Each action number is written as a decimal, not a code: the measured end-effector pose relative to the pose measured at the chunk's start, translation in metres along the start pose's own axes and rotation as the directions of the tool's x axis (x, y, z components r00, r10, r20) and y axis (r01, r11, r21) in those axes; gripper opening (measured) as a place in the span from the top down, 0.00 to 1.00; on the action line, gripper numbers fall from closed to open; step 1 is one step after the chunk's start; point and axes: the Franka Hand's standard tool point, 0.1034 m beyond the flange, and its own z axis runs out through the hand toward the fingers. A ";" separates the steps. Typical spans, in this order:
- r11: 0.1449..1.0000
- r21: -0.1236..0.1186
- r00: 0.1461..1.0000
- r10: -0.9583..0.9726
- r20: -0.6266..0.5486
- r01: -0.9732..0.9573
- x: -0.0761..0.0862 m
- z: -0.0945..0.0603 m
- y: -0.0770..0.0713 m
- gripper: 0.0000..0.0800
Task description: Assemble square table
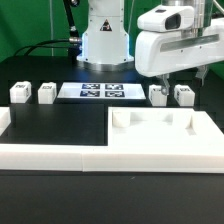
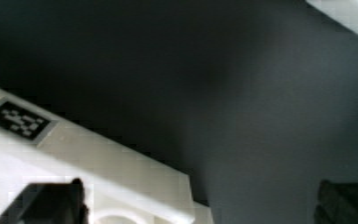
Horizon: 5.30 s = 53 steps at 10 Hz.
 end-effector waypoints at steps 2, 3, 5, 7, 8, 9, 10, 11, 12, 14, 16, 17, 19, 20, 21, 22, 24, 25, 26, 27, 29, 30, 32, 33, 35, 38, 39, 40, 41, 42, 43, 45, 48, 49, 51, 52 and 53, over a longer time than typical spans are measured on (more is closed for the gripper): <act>0.976 0.006 0.976 0.217 0.020 -0.217 -0.004 0.003 -0.022 0.19; 0.961 0.005 0.961 0.277 0.029 -0.277 -0.006 0.003 -0.041 0.19; 0.935 0.001 0.934 0.354 0.042 -0.354 -0.013 0.007 -0.066 0.19; 0.936 0.001 0.933 0.352 0.067 -0.353 -0.012 0.006 -0.063 0.19; 0.938 -0.006 0.933 0.346 0.101 -0.347 -0.016 0.007 -0.063 0.19; 0.940 -0.017 0.926 0.340 0.163 -0.342 -0.019 0.008 -0.063 0.19; 0.937 -0.038 0.908 0.345 0.240 -0.346 -0.026 0.012 -0.070 0.19; 0.945 -0.051 0.892 0.322 0.317 -0.323 -0.037 0.017 -0.077 0.19; 0.953 -0.061 0.867 0.297 0.399 -0.298 -0.046 0.016 -0.077 0.19; 0.952 -0.073 0.813 0.292 0.503 -0.297 -0.052 0.014 -0.073 0.19; 0.954 -0.079 0.762 0.279 0.585 -0.289 -0.051 0.015 -0.074 0.19; 0.954 -0.082 0.735 0.276 0.619 -0.289 -0.051 0.016 -0.073 0.19; 0.954 -0.090 0.661 0.264 0.702 -0.285 -0.054 0.019 -0.072 0.19; 0.935 -0.109 0.572 0.295 0.765 -0.337 -0.058 0.019 -0.075 0.19; 0.927 -0.112 0.537 0.302 0.788 -0.357 -0.052 0.026 -0.072 0.19; 0.921 -0.115 0.525 0.311 0.792 -0.371 -0.050 0.029 -0.071 0.19; 0.901 -0.112 0.445 0.312 0.839 -0.420 -0.055 0.035 -0.072 0.19; 0.905 -0.109 0.451 0.306 0.838 -0.411 -0.054 0.038 -0.075 0.19; 0.907 -0.109 0.449 0.302 0.841 -0.406 -0.056 0.039 -0.079 0.19; 0.907 -0.110 0.444 0.301 0.844 -0.406 -0.058 0.042 -0.079 0.19; 0.907 -0.110 0.440 0.299 0.847 -0.406 -0.059 0.044 -0.080 0.19; 0.907 -0.110 0.440 0.299 0.847 -0.406 -0.060 0.044 -0.080 0.19; 0.907 -0.110 0.439 0.300 0.847 -0.406 -0.060 0.045 -0.079 0.51; 0.907 -0.110 0.438 0.299 0.848 -0.406 -0.060 0.045 -0.080 0.64; 0.907 -0.110 0.438 0.299 0.848 -0.406 -0.060 0.045 -0.080 0.64; 0.907 -0.110 0.438 0.299 0.848 -0.406 -0.060 0.045 -0.080 0.64; 0.907 -0.110 0.438 0.298 0.848 -0.406 -0.060 0.045 -0.079 0.64; 0.912 -0.096 0.444 0.284 0.850 -0.400 -0.059 0.043 -0.077 0.64; 0.917 -0.067 0.468 0.262 0.844 -0.393 -0.053 0.031 -0.066 0.64; 0.921 -0.044 0.481 0.243 0.842 -0.388 -0.047 0.011 -0.057 0.64; 0.921 -0.029 0.496 0.236 0.836 -0.389 -0.039 -0.016 -0.048 0.64; 0.915 -0.031 0.528 0.259 0.808 -0.402 -0.033 -0.059 -0.037 0.64; 0.911 -0.023 0.637 0.306 0.707 -0.412 -0.022 -0.051 -0.035 0.64; 0.910 -0.024 0.663 0.319 0.677 -0.413 -0.025 -0.052 -0.035 0.64; 0.922 0.004 0.756 0.315 0.573 -0.387 0.007 -0.080 -0.009 0.64; 0.928 0.023 0.797 0.307 0.520 -0.372 0.029 -0.094 0.006 0.64; 0.928 0.029 0.843 0.325 0.429 -0.372 0.045 -0.099 0.014 0.64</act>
Offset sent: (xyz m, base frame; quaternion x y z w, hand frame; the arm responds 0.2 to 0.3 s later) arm -0.0437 0.0367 0.0015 -0.0361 -0.0412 0.2520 0.9662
